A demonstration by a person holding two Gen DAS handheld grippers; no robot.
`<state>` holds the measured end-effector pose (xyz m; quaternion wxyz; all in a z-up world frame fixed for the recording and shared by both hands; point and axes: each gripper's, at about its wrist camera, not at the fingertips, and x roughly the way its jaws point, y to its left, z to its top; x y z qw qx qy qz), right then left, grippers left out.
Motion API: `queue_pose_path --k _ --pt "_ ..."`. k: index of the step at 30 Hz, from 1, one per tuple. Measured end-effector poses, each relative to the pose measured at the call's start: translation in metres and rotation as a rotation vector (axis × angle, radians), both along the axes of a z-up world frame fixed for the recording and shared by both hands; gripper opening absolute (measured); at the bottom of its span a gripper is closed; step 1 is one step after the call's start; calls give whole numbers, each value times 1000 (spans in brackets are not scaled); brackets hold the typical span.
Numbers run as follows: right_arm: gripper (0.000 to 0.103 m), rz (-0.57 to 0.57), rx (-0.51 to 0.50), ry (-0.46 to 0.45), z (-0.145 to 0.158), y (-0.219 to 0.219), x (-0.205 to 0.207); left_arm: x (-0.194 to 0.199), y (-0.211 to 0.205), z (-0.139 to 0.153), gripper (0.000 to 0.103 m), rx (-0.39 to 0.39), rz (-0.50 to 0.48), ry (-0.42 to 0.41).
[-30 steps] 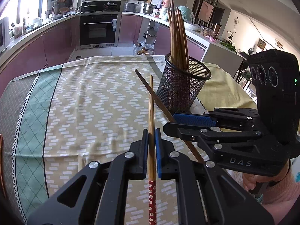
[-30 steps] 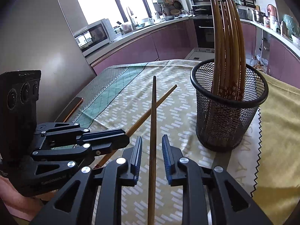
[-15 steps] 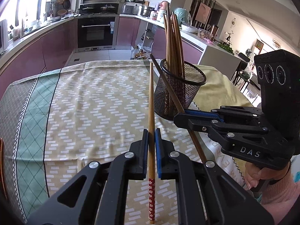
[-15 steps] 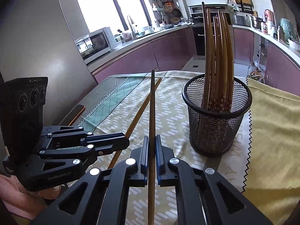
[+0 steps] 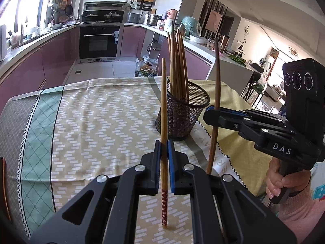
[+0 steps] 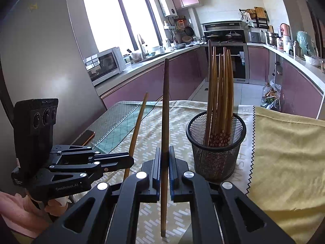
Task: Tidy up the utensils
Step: 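Lift the chopstick upright with the right gripper over the mesh holder, then lower the chopstick into the mesh holder with the right gripper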
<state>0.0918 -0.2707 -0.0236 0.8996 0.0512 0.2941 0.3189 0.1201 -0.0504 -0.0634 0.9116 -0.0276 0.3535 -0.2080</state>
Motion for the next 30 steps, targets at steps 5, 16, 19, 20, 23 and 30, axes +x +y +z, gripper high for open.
queue_pose_path --k 5,16,19,20,23,30 --pt "6 -24 15 -32 10 -11 -1 -4 1 15 8 -23 -17 -30" --pt "6 -47 29 -88 28 -23 5 -3 -5 41 8 -39 -27 -90" --pt "6 -47 28 -100 30 -25 4 -1 -8 44 8 -38 -25 -99" --pt "6 -46 28 -104 31 -24 3 0 -8 45 8 -36 -24 -102" --pt "6 -48 26 -115 34 -24 3 2 -10 48 8 -25 -16 -113" --pt "6 -57 25 -139 41 -29 1 6 -13 54 8 -15 -14 -125"
